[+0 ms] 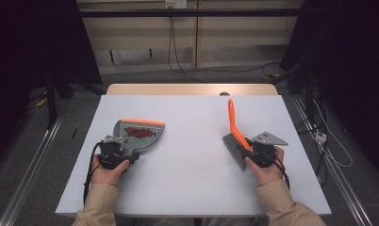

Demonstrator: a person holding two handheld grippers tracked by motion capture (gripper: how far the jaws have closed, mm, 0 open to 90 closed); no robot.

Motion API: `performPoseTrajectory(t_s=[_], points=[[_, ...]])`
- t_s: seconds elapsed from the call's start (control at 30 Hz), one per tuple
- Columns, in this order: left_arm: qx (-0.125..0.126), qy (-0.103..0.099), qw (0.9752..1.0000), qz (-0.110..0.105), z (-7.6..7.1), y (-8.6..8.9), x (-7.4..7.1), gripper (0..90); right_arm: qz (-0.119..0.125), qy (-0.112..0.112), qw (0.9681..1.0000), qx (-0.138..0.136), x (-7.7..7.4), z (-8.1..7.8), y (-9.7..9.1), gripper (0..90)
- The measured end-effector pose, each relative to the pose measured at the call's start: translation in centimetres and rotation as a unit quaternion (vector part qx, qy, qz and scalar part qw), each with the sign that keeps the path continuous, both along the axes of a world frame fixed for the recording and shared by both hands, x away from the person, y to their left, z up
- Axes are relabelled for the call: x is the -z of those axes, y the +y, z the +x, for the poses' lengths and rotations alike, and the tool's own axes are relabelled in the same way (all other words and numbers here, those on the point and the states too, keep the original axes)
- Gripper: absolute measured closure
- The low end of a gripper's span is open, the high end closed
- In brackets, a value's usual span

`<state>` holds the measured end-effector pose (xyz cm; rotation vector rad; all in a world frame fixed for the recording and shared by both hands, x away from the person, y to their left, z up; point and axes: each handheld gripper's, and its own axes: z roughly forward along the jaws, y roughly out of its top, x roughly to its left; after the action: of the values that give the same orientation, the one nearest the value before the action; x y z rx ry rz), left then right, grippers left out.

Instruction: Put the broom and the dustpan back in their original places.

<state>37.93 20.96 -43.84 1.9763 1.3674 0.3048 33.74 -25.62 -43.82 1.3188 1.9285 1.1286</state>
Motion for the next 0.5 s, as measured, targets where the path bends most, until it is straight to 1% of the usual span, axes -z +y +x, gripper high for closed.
performPoseTrajectory(t_s=[0.03,0.1,0.17,0.2,0.23,0.3,0.33,0.43,0.47,0.5], points=[[0.001,0.001,1.0,0.0,0.0,0.0,0.0,47.4,-0.001,-0.003,1.0,0.002,-0.1,-0.2,-0.1,61.2],[-0.001,-0.001,1.0,-0.001,0.0,-0.1,0.0,46.3,-0.01,-0.014,0.9998,0.003,-0.3,-0.3,-0.3,57.6],[0.004,0.0,1.0,0.0,-0.1,-0.1,-0.1,45.5,-0.024,-0.032,0.9991,0.013,-0.7,-0.3,-0.3,49.1],[0.005,0.0,1.0,0.0,-0.1,-0.1,-0.1,45.4,-0.027,-0.036,0.9989,0.016,-0.8,-0.3,-0.4,48.6],[0.004,-0.001,1.0,-0.001,-0.2,-0.2,-0.1,45.1,-0.023,-0.04,0.9988,0.015,-0.9,-0.3,-0.4,46.9],[0.008,0.001,1.0,-0.002,-0.3,-0.1,-0.2,43.4,-0.027,-0.047,0.9984,0.013,-1.0,-0.3,-0.4,42.5],[0.007,-0.002,1.0,-0.003,-0.3,-0.2,-0.3,42.1,-0.032,-0.051,0.9981,0.008,-1.1,-0.3,-0.3,40.4],[0.01,-0.009,0.9998,-0.011,-0.6,-0.3,-0.5,34.0,-0.03,-0.048,0.9984,0.001,-1.1,0.0,-0.4,34.6],[0.011,-0.014,0.9997,-0.015,-0.6,-0.3,-0.6,30.1,-0.029,-0.044,0.9986,-0.003,-1.1,0.2,-0.5,31.8],[0.014,-0.012,0.9997,-0.013,-0.7,-0.4,-0.7,26.5,-0.025,-0.038,0.999,-0.003,-1.0,0.4,-0.7,30.7]])
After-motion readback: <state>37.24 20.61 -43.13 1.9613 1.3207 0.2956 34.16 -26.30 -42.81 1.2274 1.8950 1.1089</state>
